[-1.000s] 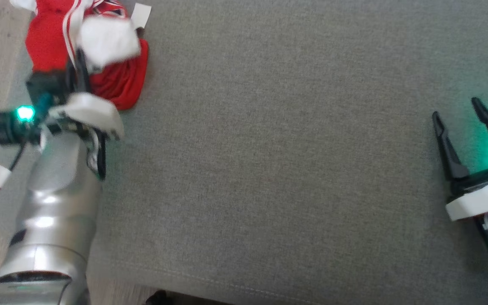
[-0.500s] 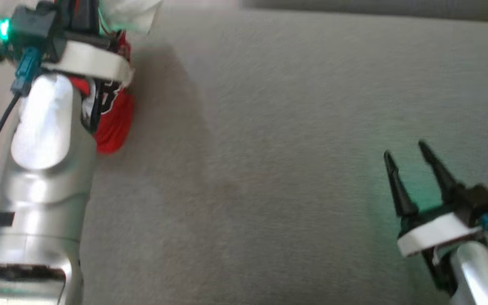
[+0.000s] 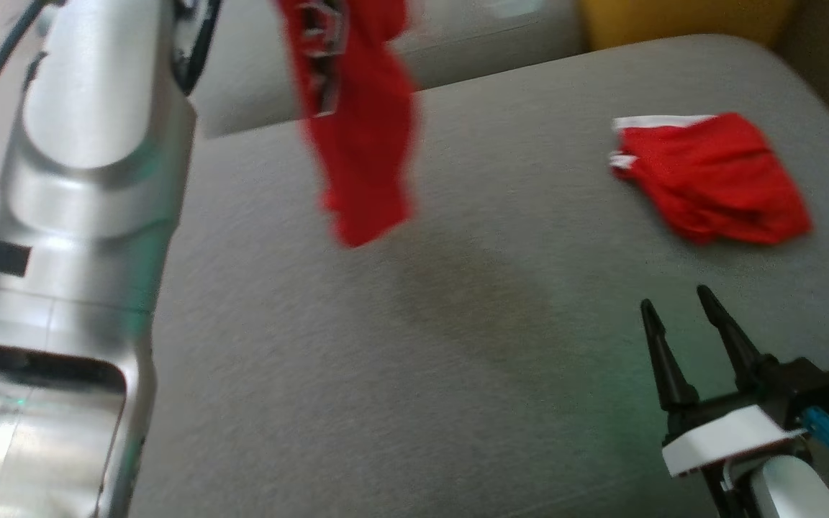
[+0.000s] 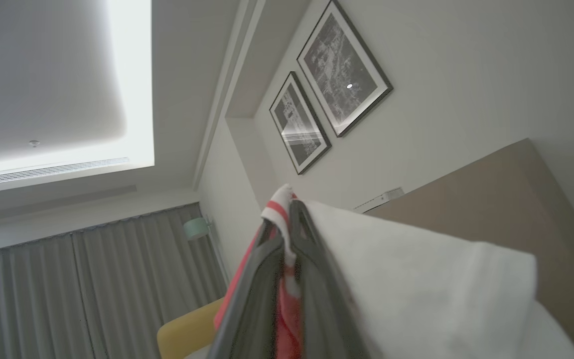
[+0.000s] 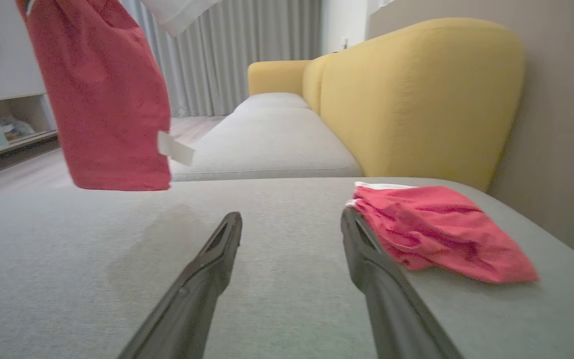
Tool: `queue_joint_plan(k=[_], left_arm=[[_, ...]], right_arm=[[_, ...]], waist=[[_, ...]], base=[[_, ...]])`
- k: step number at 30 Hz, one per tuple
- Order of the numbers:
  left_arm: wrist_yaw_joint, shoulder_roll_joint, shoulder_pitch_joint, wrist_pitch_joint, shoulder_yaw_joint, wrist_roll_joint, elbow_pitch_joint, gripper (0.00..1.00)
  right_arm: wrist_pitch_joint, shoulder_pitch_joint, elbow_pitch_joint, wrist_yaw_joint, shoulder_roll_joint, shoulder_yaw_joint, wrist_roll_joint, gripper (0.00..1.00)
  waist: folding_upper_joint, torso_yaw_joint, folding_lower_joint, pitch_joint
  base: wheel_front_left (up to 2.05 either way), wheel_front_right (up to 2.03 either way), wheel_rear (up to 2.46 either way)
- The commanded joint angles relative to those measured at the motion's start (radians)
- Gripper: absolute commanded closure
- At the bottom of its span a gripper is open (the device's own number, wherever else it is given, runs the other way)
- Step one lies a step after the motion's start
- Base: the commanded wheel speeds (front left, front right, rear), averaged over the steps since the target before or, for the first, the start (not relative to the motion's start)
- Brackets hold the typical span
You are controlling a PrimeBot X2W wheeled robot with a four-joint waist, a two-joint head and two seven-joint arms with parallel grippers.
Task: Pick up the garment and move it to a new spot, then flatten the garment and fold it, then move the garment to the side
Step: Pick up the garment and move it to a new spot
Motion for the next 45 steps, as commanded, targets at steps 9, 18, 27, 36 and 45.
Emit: queue_joint_plan(k=[9, 18, 27, 36, 45], left_arm=[[0.008, 0.056, 0.188, -0.017, 0.0, -0.029, 0.091, 1.0], [0.047, 0.052, 0.616, -0.035, 0.041, -0.109, 0.095, 0.0], [0.138, -0.007, 1.065, -0.036, 0.134, -0.154, -0.197, 0.0], [0.205, -0.022, 1.304, -0.036, 0.136, -0.104, -0.45, 0.0], [0.228, -0.023, 1.374, -0.036, 0.109, -0.084, -0.495, 0.0]], right_arm=[[-0.009, 0.01, -0.046, 0.007, 0.024, -0.012, -0.007, 0.0], [-0.009, 0.035, -0.037, 0.007, 0.024, -0.048, -0.003, 0.0], [-0.009, 0.096, -0.008, 0.007, 0.051, -0.081, 0.006, 0.0], [-0.009, 0.164, -0.01, 0.007, 0.074, -0.1, -0.004, 0.0], [-0.009, 0.234, -0.041, 0.007, 0.095, -0.109, -0.028, 0.0]], waist=[[-0.0001, -0.083, 0.0002, -0.011], [-0.0001, 0.036, 0.0002, 0.027], [-0.0001, 0.187, 0.0002, -0.035], [-0.0001, 0.262, 0.0002, -0.111], [-0.0001, 0.276, 0.0002, -0.177]], base=[[0.0, 0.0, 0.0], [0.0, 0.0, 0.0], [0.0, 0.0, 0.0], [0.0, 0.0, 0.0], [0.0, 0.0, 0.0]])
